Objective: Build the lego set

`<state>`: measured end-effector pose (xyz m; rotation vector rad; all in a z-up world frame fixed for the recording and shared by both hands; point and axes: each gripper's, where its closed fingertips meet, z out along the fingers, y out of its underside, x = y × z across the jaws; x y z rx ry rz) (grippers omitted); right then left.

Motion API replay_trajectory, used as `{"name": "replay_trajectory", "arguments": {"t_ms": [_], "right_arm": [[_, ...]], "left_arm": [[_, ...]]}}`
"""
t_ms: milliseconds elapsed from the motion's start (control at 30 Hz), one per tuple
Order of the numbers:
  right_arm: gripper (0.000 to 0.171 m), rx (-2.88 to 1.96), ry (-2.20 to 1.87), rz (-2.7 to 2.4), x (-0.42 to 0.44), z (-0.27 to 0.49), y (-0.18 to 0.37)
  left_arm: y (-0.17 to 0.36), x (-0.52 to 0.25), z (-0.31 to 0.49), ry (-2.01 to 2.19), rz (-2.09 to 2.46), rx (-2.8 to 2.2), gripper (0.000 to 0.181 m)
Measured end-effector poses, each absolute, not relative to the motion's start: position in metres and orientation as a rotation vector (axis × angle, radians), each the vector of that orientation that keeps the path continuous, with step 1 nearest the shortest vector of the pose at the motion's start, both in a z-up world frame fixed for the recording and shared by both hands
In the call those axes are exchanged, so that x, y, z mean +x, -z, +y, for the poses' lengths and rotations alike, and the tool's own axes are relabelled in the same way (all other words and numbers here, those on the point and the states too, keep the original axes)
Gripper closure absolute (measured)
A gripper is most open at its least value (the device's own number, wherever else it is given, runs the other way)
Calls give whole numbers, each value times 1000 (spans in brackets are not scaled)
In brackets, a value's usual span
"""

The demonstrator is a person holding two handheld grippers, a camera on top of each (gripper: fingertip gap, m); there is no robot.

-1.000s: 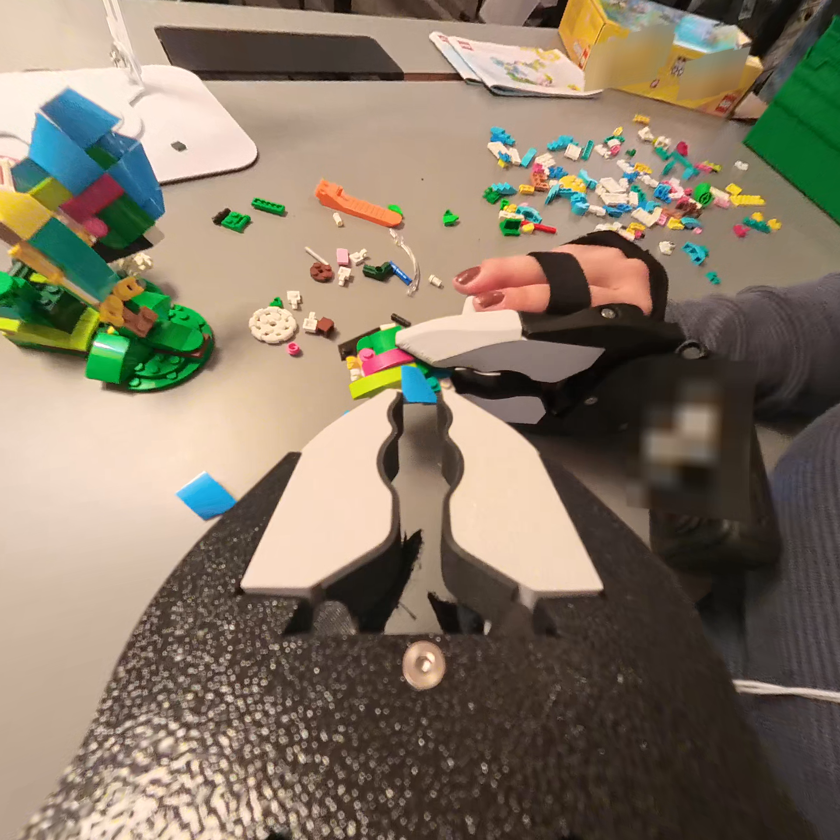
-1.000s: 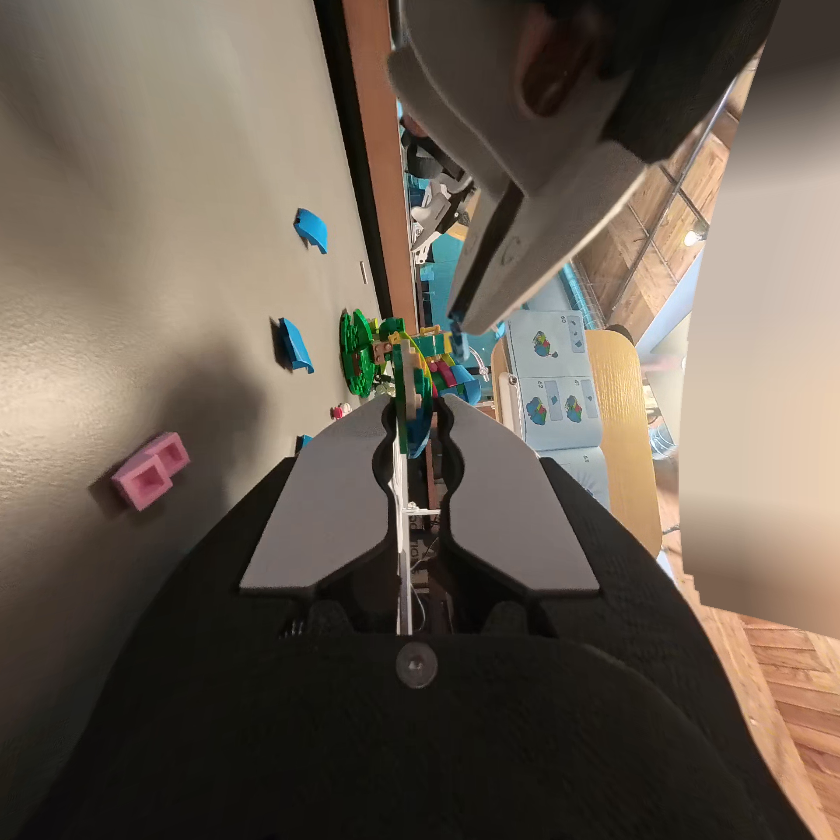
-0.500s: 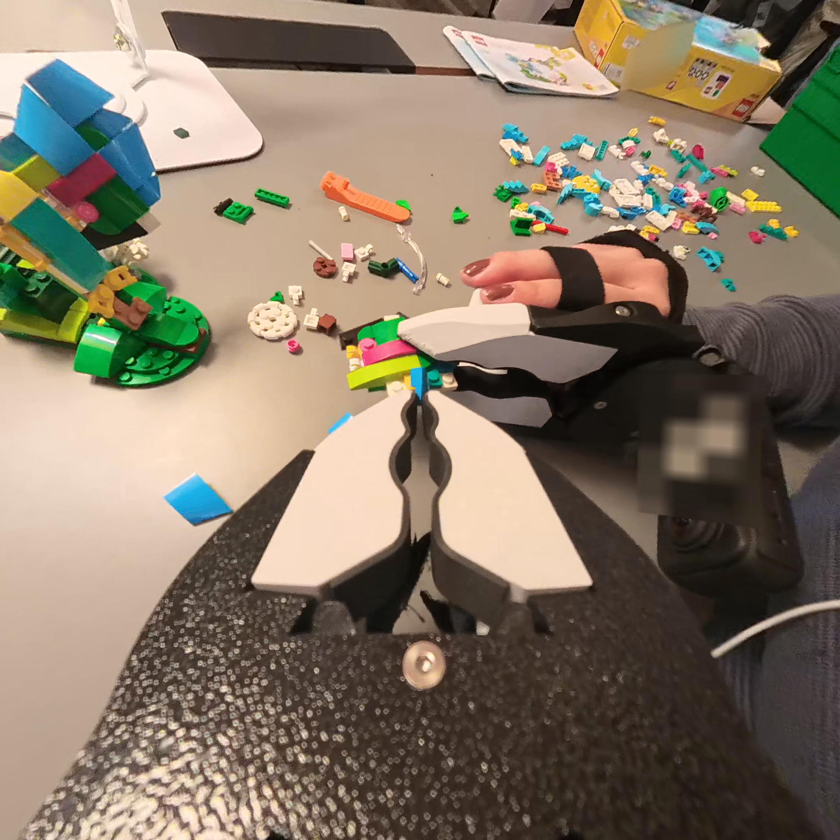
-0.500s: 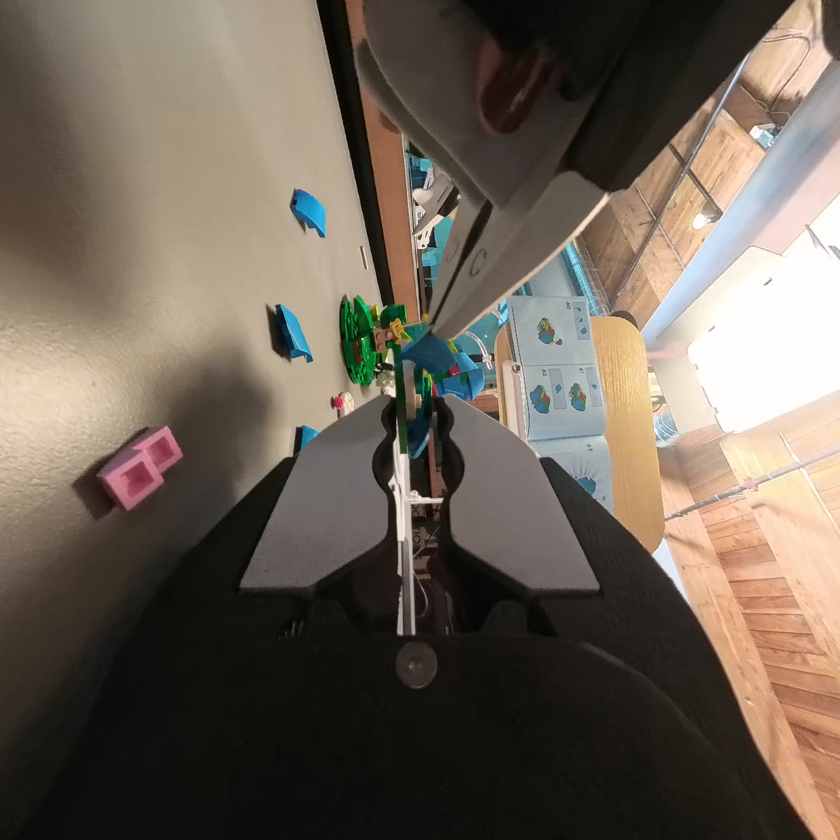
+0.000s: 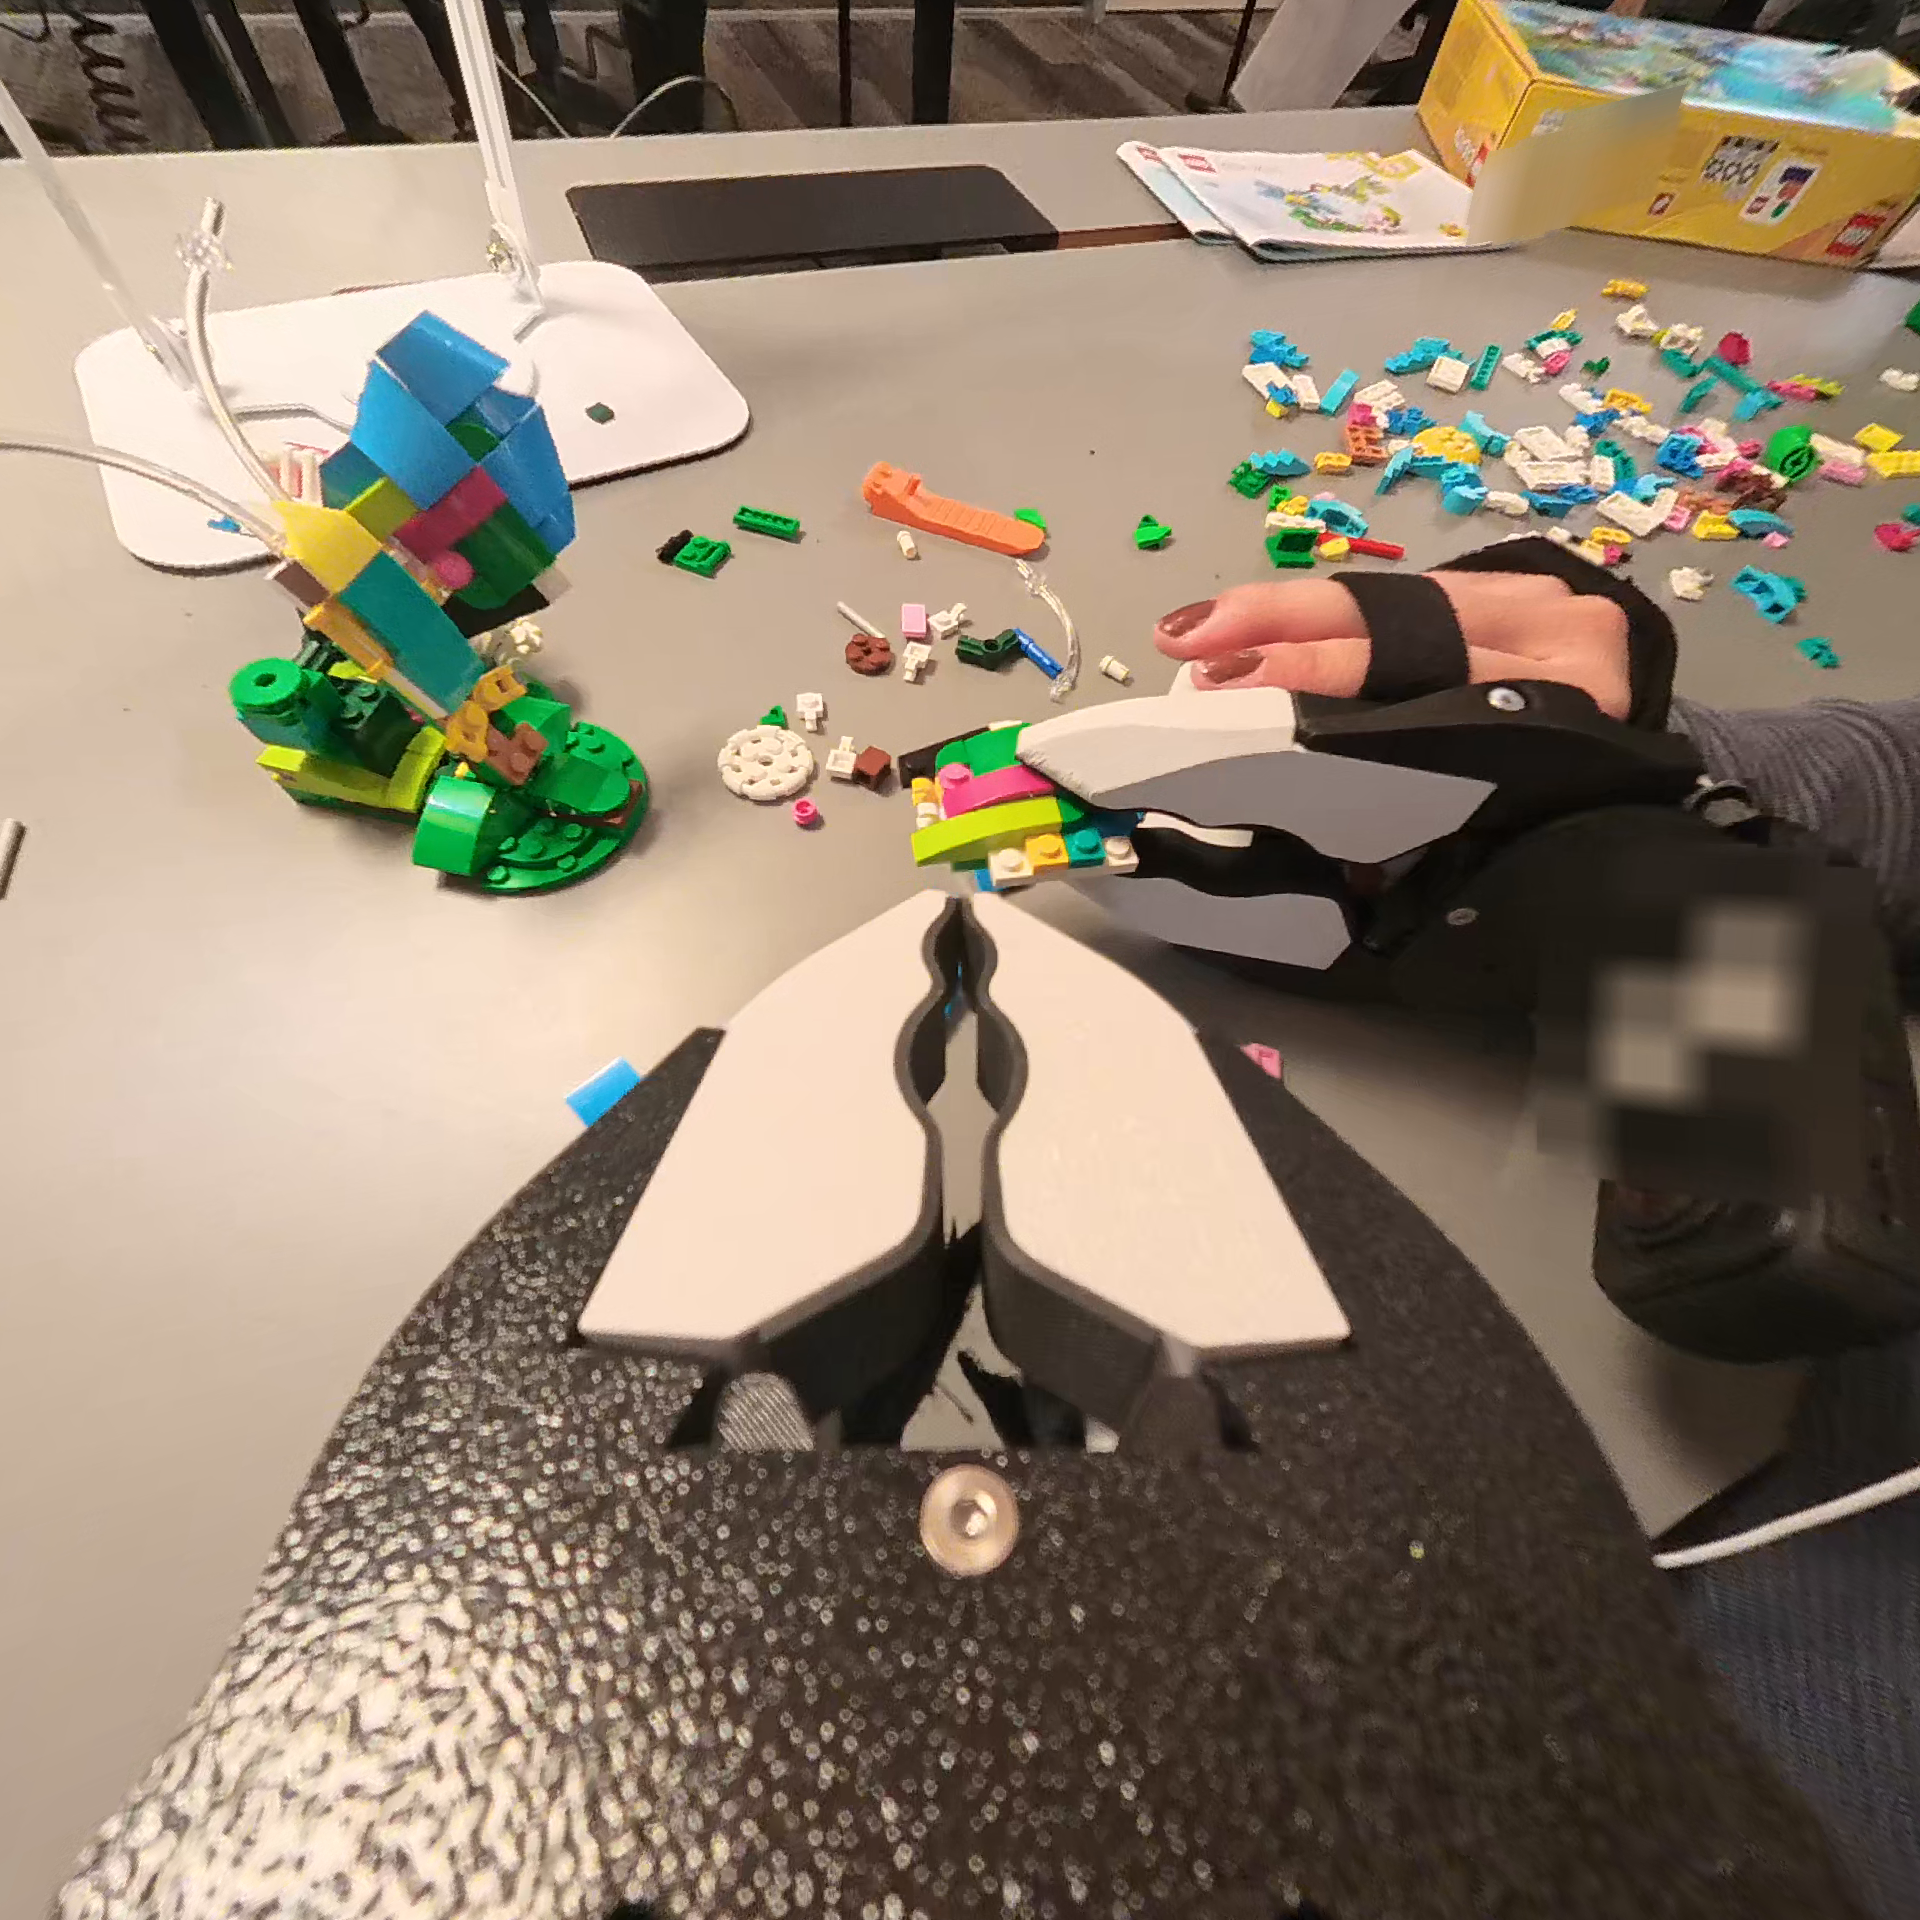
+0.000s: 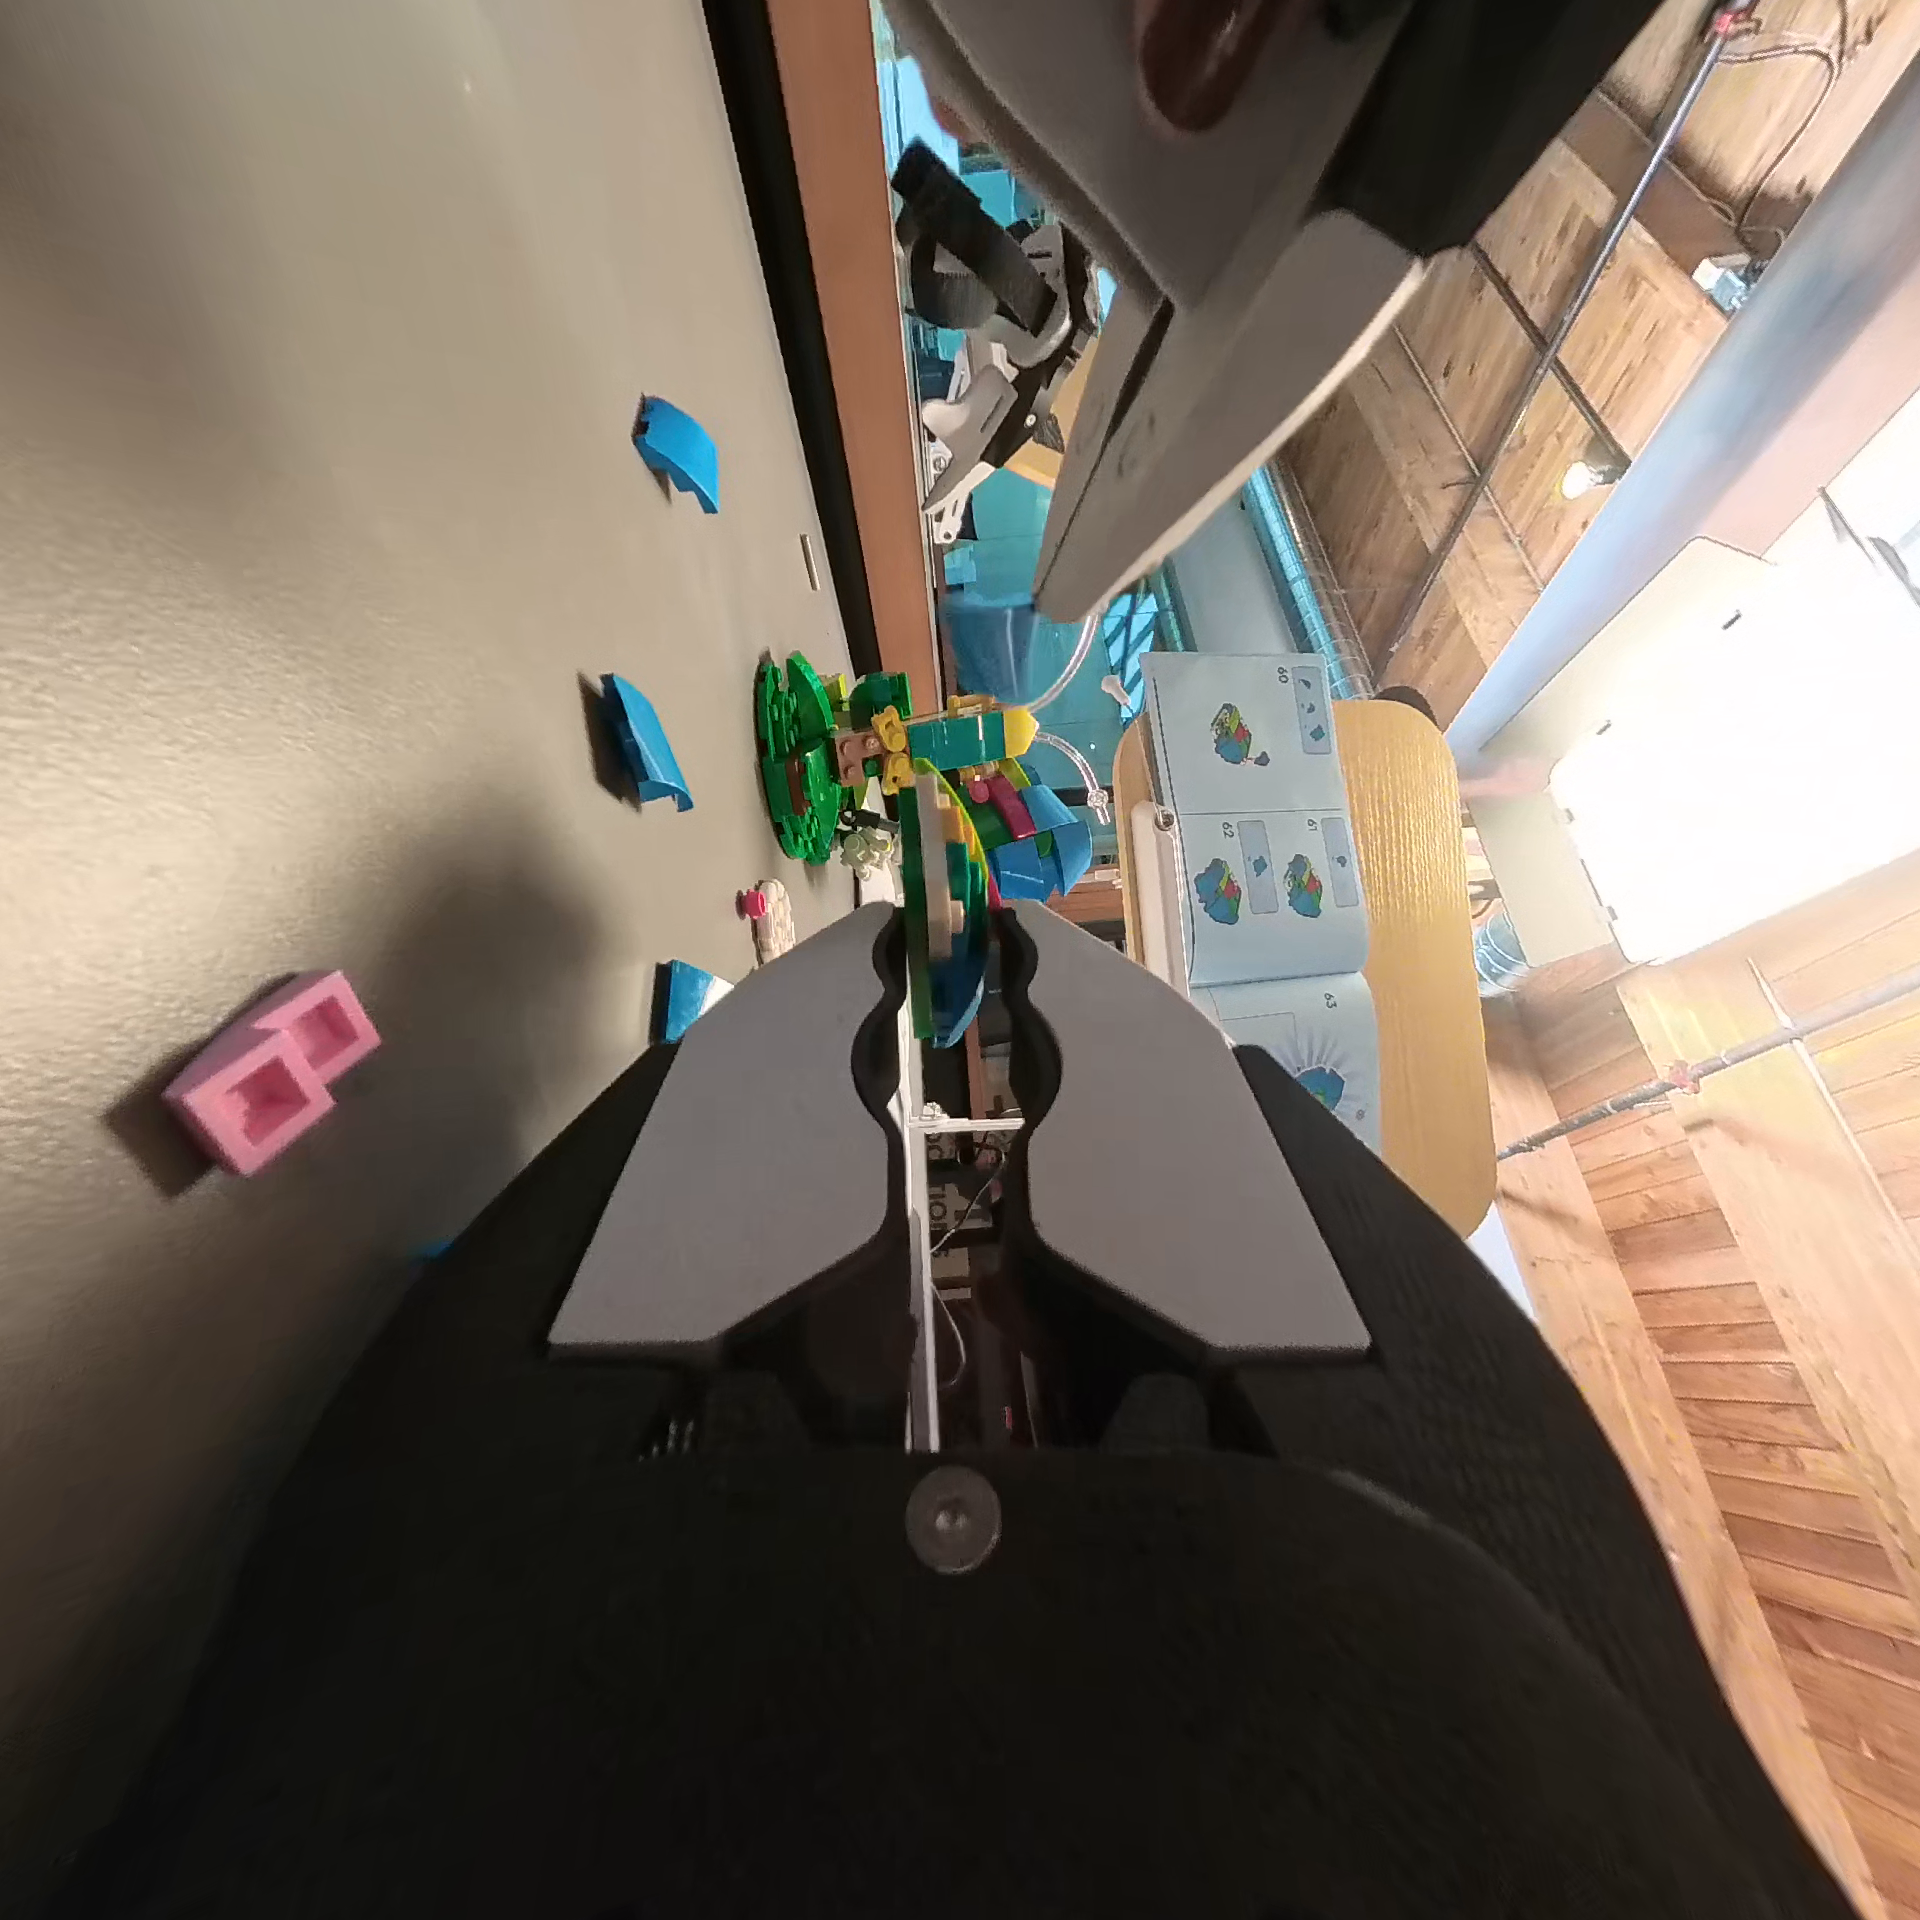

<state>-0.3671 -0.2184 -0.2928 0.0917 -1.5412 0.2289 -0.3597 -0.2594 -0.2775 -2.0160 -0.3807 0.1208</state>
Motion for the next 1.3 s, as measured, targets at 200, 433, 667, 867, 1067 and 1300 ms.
{"name": "replay_trajectory", "arguments": {"t_ms": [200,433,667,867,1067,1300], "right_arm": [[157,55,-251,-1552,-369,-215,293],[157,5,-282,-1568,-369,-210,292],[157,-28,-312,-1586,-370,-208,294],[157,-44,-324,-1582,-370,-207,292],[157,-97,-376,-1535,-368,-201,277],[157,-185,-372,-1411,-369,-166,244]], "left_arm": [[272,-360,-259,-214,-300,-2009,181],[271,-364,-259,-463,-167,-2032,181],[264,-380,-267,-612,-199,-1945,181],[256,-404,-283,-890,-313,-1679,181],[246,-400,-288,-1033,-269,-1555,181],[248,-398,-287,-1011,-257,-1557,181]]}}
